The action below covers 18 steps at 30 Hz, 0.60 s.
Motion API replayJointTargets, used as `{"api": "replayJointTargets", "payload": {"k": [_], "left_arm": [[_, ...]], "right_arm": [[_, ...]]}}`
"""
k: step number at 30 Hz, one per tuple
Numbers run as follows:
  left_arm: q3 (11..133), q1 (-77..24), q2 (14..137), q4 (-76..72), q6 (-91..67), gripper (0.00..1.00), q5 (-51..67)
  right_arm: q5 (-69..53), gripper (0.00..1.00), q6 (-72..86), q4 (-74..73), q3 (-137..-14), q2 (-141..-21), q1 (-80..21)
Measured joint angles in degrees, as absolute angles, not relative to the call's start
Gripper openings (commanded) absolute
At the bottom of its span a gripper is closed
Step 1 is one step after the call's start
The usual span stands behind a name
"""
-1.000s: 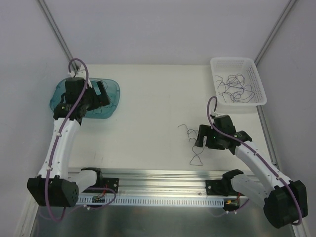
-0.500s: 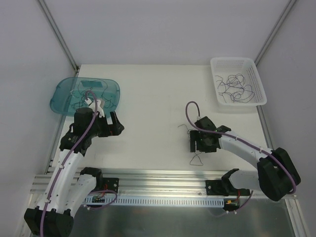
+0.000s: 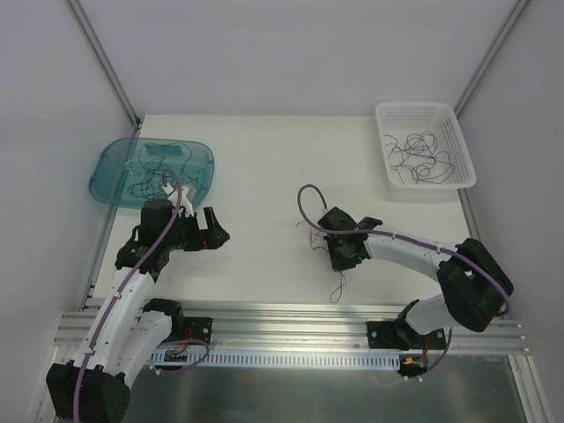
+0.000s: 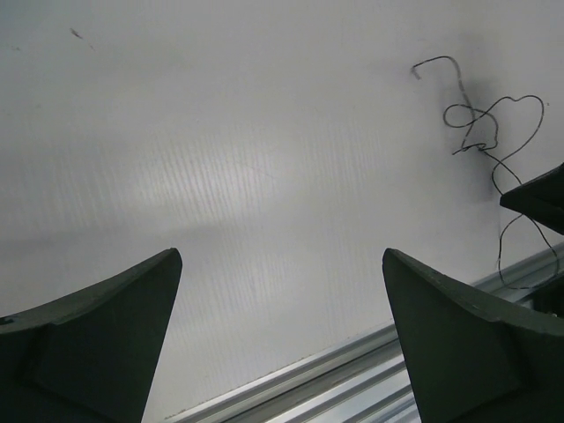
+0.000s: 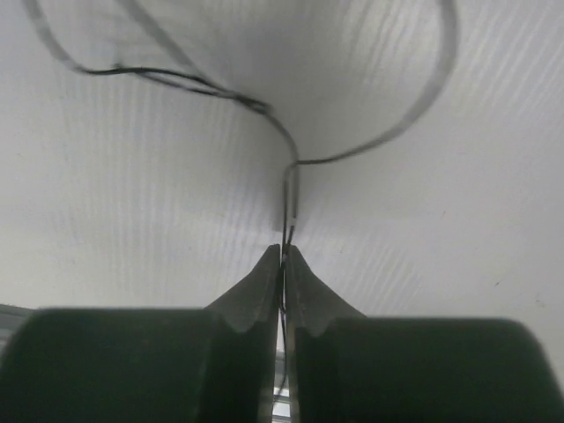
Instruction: Untangle the cables
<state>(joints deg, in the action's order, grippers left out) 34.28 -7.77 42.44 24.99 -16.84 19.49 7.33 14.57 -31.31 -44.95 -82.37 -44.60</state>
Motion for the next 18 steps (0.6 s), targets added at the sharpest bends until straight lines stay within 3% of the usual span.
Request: {"api": "replayJointTargets", "payload": {"k": [1,7,18], "left_arm": [[34.13,-8.23,42.48,24.67,-17.26,0.99,19.7],[33.76,-13.06,42.48,23.51,-21.43,0.99,21.12],[33.54,-29.34,44.4,16.58,-33.67,0.99,18.11]], "right_arm": [[7.35,0.01,14.33,-31.46,-45.58,-82.87,-45.47],[7.42,0.01,12.97,-31.4,-48.99,-84.2,-50.61],[2.17,0.01,11.68,-22.72,-51.24,-75.88,-59.02]]}}
